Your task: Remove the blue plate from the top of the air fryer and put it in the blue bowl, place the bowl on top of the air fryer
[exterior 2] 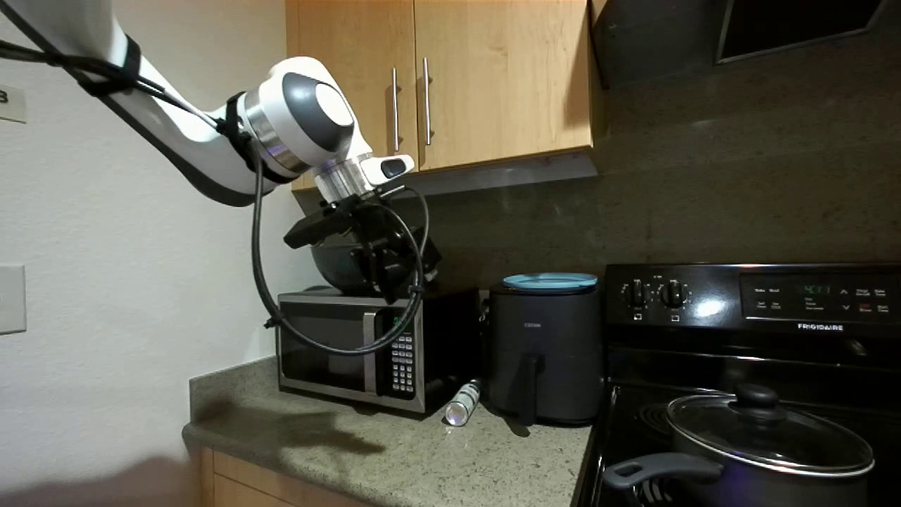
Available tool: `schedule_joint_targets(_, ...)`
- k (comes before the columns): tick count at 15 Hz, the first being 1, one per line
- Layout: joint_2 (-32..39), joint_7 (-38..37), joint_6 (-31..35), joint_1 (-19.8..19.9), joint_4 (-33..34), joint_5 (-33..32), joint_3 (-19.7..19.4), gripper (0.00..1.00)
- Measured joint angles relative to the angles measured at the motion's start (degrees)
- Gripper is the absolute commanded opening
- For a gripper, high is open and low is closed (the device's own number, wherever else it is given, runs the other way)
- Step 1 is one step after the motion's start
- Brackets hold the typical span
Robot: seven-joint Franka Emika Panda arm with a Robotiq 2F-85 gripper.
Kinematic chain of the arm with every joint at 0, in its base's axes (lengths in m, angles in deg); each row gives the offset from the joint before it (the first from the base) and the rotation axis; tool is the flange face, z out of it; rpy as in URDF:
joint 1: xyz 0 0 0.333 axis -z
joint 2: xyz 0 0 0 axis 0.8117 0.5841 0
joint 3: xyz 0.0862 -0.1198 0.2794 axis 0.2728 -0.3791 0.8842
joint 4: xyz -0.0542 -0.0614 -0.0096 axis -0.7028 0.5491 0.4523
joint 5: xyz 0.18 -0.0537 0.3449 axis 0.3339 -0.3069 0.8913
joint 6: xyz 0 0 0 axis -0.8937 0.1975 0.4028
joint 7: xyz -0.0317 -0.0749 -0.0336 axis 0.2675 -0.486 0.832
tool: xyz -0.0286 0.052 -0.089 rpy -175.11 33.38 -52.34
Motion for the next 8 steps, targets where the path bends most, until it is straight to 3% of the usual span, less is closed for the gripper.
schedule_joint_targets(4, 11.0, -15.3, 8.8, 8.8, 6.7, -11.8, 1.8, 1.00)
schedule_joint_targets(6, 16.4, -22.9, 9.0, 10.1, 11.0, -18.2, 1.4, 1.00)
schedule_joint_targets(8, 19.9, -26.0, 8.9, 10.1, 14.0, -20.4, 0.8, 1.00)
